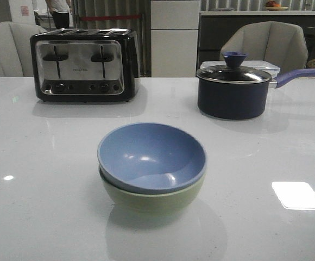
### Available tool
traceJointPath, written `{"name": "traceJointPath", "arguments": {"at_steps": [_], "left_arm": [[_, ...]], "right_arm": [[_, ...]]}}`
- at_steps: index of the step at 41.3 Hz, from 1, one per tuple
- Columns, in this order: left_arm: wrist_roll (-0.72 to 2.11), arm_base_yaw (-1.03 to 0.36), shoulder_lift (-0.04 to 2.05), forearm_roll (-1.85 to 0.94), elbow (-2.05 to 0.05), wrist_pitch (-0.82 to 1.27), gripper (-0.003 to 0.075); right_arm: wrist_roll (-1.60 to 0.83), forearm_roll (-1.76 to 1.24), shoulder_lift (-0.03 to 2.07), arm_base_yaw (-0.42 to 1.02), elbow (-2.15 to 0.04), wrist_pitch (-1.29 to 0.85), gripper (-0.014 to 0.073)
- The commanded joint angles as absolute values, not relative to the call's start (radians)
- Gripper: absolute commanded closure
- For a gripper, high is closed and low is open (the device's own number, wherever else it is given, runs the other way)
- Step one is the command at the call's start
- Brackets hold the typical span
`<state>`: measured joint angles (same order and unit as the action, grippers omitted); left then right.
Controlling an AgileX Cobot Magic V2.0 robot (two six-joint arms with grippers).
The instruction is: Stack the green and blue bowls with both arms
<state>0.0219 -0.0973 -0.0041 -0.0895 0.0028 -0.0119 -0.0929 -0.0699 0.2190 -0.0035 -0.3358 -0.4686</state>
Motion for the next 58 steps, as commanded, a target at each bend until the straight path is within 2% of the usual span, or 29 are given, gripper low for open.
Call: {"name": "traceJointPath", "arguments": {"at_steps": [1, 7, 14, 58], "left_arm": [[0.016, -0.097, -0.024, -0.099, 0.009, -0.103, 0.0623], [0.016, -0.097, -0.024, -0.099, 0.009, -0.103, 0.0623], [0.016, -0.097, -0.024, -0.099, 0.009, -0.103, 0.0623], [0.016, -0.097, -0.024, -0.099, 0.009, -0.103, 0.0623]], "right_arm": [[-0.098, -0.064, 0.11, -0.063, -0.248, -0.29, 0.0538], [-0.098, -0.064, -0.007, -0.082, -0.1, -0.199, 0.0538], [-0.098, -0.065, -0.03, -0.059, 0.028, -0.021, 0.0538], [-0.026, -0.023, -0.03, -0.015, 0.025, 0.06, 0.0538]]}}
